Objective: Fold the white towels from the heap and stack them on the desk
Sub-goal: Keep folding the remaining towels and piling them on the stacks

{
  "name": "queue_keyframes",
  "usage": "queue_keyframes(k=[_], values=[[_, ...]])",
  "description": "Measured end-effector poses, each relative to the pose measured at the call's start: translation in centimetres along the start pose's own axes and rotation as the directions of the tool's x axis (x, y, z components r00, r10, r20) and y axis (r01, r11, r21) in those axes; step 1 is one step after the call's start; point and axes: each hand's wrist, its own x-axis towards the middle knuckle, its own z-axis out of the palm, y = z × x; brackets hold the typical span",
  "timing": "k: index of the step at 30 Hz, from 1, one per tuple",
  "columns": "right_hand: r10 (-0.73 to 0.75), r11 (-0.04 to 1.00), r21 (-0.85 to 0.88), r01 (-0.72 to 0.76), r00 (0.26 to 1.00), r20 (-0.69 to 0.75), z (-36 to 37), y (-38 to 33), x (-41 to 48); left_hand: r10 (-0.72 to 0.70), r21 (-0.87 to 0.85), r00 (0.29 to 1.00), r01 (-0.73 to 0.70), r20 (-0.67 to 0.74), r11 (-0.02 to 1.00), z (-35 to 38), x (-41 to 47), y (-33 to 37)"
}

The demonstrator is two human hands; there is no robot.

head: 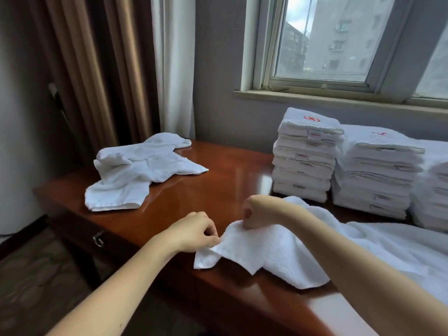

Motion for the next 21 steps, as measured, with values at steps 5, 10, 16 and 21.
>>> queue_keyframes(k=[5,10,16,21], values=[[-0.042,0.999,-0.003,0.042,0.998,0.045,0.8,0.0,-0.2,-0.008,-0.067,0.997,0.002,-0.083,0.998,0.0,-0.2,0.6],[-0.035,0.999,0.018,0.041,0.963,-0.266,-1.4,0.8,-1.1,-0.042,-0.299,0.927,-0.077,-0.373,0.951,-2.0,0.1,1.9],[0.246,0.874,0.438,0.211,0.586,-0.772,-7.0,2.8,-3.9,-0.016,-0.337,0.771,-0.259,-0.636,0.905,-6.1,2.1,4.6],[0.193,0.827,0.417,0.377,0.507,-0.840,-8.6,2.6,-6.5,-0.080,-0.664,0.886,-0.280,-0.457,0.694,-7.6,2.9,8.5]])
